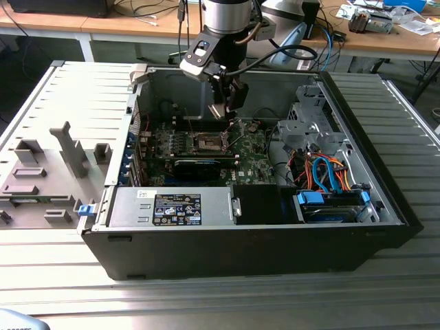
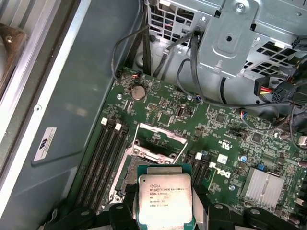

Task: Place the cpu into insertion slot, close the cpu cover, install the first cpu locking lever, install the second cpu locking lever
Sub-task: 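Place the cpu into insertion slot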

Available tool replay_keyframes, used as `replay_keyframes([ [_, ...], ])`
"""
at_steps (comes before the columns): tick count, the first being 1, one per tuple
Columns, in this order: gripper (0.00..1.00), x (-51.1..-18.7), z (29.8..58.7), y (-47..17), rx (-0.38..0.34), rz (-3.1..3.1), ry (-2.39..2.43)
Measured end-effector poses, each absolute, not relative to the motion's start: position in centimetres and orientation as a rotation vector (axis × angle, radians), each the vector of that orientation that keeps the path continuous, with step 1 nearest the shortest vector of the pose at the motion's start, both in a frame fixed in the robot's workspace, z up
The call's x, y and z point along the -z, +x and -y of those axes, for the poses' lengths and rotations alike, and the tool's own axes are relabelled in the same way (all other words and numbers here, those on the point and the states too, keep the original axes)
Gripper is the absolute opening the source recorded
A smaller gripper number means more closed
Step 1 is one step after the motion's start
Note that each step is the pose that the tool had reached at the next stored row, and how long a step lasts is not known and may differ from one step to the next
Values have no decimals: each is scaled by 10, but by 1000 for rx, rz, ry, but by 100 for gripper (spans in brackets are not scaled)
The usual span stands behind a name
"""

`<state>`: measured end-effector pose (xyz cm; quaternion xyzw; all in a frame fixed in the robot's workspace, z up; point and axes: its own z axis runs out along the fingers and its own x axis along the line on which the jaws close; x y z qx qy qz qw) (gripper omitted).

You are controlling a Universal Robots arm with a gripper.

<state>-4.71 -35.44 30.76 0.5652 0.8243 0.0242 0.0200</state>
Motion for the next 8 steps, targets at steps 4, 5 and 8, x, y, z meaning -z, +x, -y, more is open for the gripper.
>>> replay_keyframes([
  [4, 55, -308, 354, -47, -74, -2551, 1761],
  [5, 55, -308, 354, -47, -74, -2550, 1763],
  [8, 55, -308, 354, -47, -73, -2545, 1769],
])
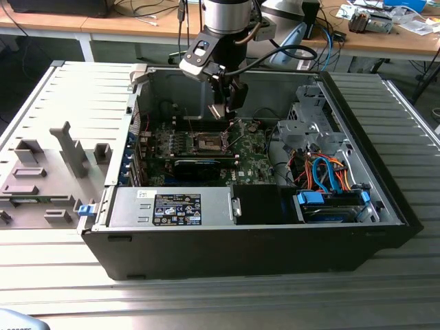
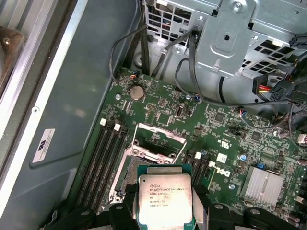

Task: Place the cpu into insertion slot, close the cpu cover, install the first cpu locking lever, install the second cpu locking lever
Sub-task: 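Place the cpu into insertion slot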

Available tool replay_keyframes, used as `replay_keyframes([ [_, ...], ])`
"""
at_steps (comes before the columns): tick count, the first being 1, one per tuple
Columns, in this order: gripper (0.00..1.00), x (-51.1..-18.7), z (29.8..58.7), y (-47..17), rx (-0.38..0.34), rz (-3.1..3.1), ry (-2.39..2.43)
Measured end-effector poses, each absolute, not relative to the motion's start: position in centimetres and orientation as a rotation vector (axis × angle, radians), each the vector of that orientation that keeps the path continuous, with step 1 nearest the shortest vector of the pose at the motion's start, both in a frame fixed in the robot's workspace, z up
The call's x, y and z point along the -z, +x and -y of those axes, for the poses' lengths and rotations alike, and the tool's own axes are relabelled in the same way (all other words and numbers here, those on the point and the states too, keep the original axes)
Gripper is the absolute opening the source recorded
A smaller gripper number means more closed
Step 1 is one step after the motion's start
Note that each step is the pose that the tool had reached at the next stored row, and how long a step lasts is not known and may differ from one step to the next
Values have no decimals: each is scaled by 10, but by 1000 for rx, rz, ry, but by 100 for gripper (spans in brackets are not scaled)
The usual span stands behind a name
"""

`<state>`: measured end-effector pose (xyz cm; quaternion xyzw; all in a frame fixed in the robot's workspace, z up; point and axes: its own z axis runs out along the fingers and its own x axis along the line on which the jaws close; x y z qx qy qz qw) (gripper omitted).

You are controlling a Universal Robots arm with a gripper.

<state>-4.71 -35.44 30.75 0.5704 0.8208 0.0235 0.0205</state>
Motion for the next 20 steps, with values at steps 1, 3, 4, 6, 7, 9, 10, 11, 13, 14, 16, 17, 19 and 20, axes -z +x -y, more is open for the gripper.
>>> replay_keyframes([
  [1, 55, -308, 354, -47, -73, -2544, 1771],
  [3, 55, -307, 354, -47, -72, -2541, 1775],
  [4, 55, -307, 354, -47, -72, -2540, 1776],
  [6, 55, -307, 354, -47, -71, -2536, 1781],
  [7, 55, -307, 354, -47, -71, -2534, 1783],
  [9, 55, -307, 354, -47, -71, -2530, 1790],
  [10, 55, -307, 354, -47, -70, -2528, 1792],
  [11, 55, -307, 354, -47, -70, -2527, 1794],
  [13, 55, -307, 354, -47, -70, -2524, 1797],
  [14, 55, -307, 354, -47, -70, -2522, 1800],
  [16, 55, -307, 354, -47, -69, -2518, 1804],
  [17, 55, -307, 354, -47, -69, -2517, 1806],
  [19, 55, -307, 354, -47, -69, -2514, 1809],
  [20, 55, -307, 354, -47, -68, -2513, 1811],
])
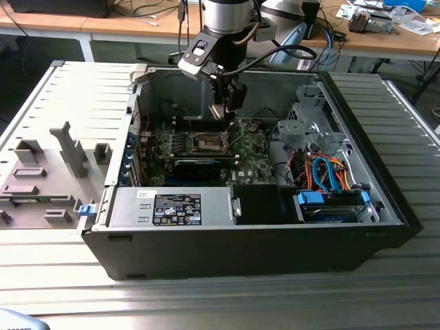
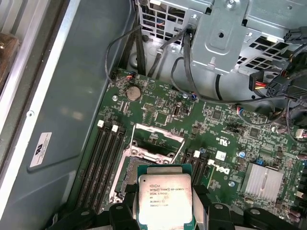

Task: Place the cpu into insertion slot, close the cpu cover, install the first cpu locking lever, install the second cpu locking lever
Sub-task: 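Place the cpu into insertion slot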

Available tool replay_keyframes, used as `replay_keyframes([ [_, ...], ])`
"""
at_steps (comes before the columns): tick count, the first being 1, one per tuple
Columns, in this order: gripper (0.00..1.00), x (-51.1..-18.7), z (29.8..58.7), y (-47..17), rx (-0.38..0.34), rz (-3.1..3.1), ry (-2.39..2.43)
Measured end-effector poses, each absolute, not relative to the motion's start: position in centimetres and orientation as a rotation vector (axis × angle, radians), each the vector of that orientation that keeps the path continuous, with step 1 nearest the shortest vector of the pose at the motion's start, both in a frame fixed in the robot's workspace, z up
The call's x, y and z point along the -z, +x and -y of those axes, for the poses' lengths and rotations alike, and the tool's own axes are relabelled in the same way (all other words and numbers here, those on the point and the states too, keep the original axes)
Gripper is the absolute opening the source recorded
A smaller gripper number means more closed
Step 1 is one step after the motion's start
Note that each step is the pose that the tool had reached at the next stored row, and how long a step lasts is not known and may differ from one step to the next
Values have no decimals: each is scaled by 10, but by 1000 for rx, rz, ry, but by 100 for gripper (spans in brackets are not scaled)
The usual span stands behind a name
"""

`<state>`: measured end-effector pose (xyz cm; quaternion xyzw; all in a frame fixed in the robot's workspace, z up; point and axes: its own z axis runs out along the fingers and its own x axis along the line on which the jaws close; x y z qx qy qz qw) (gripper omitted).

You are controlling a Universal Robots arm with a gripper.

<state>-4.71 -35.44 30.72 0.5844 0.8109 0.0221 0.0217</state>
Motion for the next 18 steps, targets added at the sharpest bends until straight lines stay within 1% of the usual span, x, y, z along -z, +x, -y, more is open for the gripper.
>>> replay_keyframes([
  [18, 55, -307, 354, -47, -65, -2484, 1847],
])
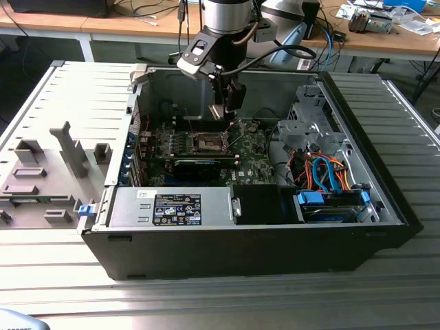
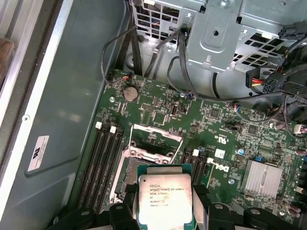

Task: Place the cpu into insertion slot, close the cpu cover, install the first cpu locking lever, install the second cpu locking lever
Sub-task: 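Place the cpu into insertion slot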

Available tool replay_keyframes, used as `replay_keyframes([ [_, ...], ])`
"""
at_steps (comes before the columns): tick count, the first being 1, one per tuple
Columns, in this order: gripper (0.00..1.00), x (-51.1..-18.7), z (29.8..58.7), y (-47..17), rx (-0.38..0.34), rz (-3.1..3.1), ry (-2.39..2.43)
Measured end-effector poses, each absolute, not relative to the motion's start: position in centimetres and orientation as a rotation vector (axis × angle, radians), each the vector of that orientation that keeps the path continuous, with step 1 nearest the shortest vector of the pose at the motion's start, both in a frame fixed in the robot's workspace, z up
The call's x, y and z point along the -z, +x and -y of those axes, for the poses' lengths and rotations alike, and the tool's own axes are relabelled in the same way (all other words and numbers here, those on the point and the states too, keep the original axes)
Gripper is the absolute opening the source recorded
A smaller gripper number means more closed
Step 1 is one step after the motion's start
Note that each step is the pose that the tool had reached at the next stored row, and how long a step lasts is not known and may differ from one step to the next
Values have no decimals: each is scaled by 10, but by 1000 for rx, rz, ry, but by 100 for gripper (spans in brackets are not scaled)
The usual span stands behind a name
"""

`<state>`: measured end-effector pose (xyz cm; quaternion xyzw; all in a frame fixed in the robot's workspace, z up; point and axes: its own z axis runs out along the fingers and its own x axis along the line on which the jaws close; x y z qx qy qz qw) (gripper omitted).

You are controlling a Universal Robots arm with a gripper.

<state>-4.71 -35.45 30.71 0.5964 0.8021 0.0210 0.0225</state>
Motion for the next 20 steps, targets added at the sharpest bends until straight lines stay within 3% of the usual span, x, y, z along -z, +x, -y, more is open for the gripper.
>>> replay_keyframes([
  [20, 55, -307, 354, -47, -62, -2456, 1882],
])
